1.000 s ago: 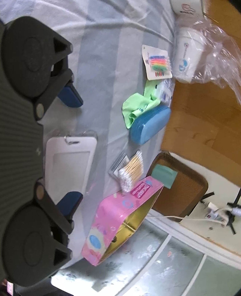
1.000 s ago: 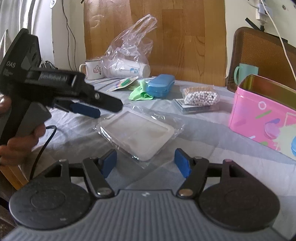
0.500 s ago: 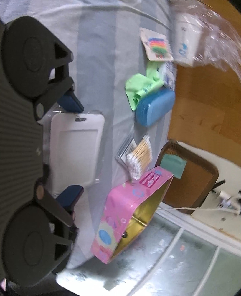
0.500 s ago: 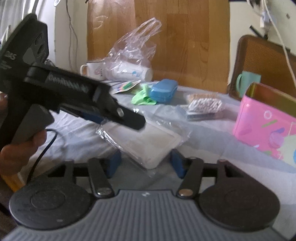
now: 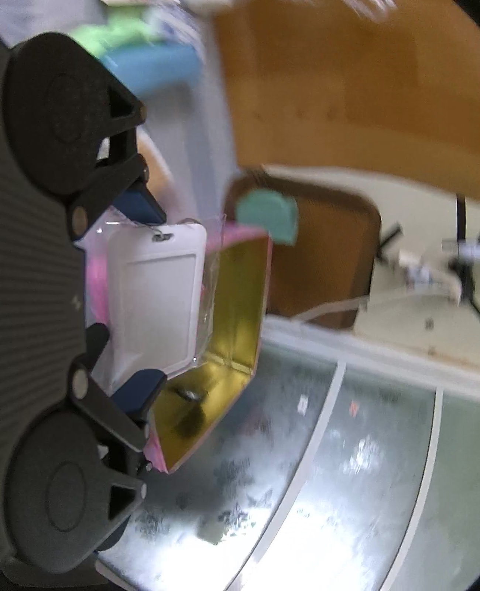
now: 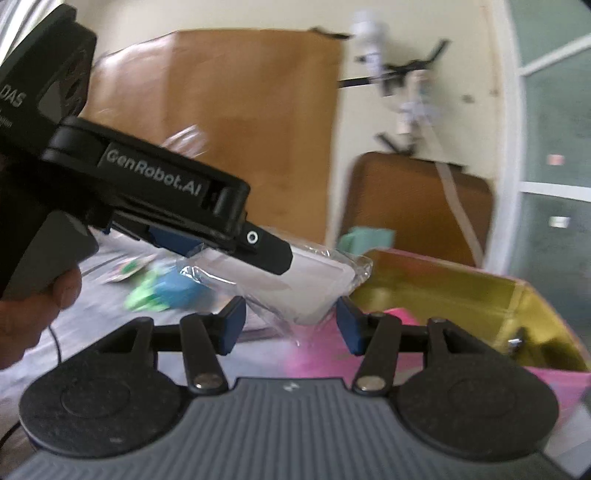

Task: Organize soft objects
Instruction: 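Lower the card holder into the pink tin with the left tool and release, then grasp the blue glasses case with the right tool and lift it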

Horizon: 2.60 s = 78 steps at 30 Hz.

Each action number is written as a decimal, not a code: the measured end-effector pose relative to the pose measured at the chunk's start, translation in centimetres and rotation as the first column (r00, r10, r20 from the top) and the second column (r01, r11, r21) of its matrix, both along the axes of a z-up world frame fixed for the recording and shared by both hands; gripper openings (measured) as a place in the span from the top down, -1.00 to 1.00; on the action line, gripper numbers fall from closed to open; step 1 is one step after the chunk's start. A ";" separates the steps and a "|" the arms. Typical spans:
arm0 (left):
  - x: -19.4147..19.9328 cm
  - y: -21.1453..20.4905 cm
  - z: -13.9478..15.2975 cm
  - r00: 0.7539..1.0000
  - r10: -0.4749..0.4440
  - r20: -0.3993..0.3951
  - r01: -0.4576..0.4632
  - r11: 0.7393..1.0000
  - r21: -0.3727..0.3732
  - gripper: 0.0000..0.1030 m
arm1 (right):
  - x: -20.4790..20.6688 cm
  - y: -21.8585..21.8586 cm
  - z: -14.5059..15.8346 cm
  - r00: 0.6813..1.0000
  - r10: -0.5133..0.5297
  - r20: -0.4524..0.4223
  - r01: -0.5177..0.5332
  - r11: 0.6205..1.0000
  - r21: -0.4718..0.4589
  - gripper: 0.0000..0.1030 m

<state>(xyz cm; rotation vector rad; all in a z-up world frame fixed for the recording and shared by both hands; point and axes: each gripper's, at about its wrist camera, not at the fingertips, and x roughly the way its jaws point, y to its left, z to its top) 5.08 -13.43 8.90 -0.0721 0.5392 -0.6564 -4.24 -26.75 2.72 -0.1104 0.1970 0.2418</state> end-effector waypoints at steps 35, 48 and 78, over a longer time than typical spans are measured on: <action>-0.1 22.5 -8.0 0.763 0.646 -0.039 -0.646 0.763 -0.007 -0.86 | 5.7 9.6 -1.5 0.982 0.159 -0.103 -0.157 0.987 0.027 0.09; -0.7 20.7 -7.7 0.816 0.576 0.059 -0.577 0.817 -0.003 -0.93 | 14.4 15.9 -3.7 0.930 0.155 -0.333 -0.099 0.979 0.179 -0.06; -0.5 21.7 -7.8 0.796 0.605 0.019 -0.604 0.796 -0.035 -0.99 | 12.1 15.2 -4.3 0.886 0.221 -0.408 -0.151 0.969 0.198 0.84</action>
